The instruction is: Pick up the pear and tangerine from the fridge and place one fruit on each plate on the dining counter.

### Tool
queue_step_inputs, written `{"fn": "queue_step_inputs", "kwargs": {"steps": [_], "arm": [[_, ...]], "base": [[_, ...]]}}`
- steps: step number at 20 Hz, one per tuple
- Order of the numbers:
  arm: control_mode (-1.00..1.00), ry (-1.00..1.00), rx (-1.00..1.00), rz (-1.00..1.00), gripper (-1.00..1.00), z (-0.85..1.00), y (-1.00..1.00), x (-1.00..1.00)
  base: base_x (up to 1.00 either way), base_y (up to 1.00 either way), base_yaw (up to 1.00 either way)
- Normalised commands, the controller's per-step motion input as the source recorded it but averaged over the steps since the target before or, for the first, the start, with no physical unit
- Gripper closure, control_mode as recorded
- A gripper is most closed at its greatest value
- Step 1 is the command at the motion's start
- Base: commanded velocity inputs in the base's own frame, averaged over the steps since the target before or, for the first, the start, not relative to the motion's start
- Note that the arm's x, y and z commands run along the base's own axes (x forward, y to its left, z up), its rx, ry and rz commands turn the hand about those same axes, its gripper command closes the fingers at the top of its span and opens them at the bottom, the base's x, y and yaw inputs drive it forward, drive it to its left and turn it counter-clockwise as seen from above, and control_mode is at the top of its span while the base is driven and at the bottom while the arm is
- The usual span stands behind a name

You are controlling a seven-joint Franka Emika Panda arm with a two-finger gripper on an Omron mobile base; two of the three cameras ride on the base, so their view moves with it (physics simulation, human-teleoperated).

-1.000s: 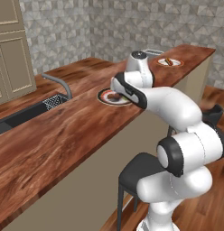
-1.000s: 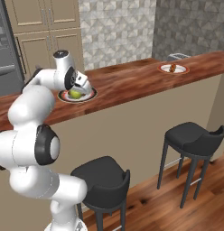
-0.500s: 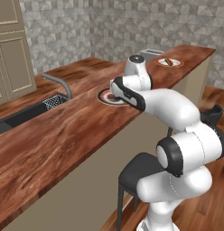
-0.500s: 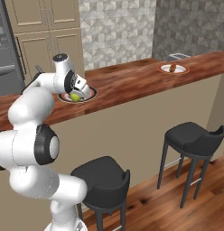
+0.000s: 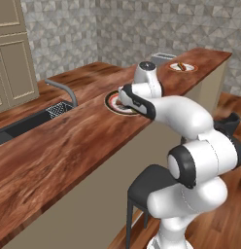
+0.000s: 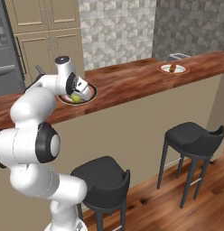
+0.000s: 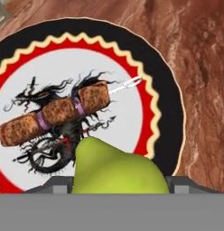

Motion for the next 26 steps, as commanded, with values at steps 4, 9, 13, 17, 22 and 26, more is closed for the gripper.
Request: {"fn": "queue_step_inputs", "kwargs": {"steps": [4, 9, 13, 17, 22, 26], "arm": [[-1.00, 0.00, 0.03, -0.01, -1.00, -0.01, 0.00, 0.18], [-1.00, 0.00, 0.02, 0.00, -1.00, 0.00, 0.00, 0.03], [-1.00, 0.00, 0.02, 0.00, -1.00, 0.09, 0.00, -0.14], [-1.00, -0.01, 0.01, 0.00, -1.00, 0.42, -0.10, -0.39], [-1.00, 0.00, 0.00, 0.00, -1.00, 0.53, -0.16, -0.33], [-1.00, 0.00, 0.03, 0.00, -1.00, 0.30, -0.02, -0.44]], "base": [[0.00, 0.00, 0.00], [0.00, 0.00, 0.00], [0.00, 0.00, 0.00], [0.00, 0.00, 0.00], [0.00, 0.00, 0.00], [0.00, 0.00, 0.00]]}}
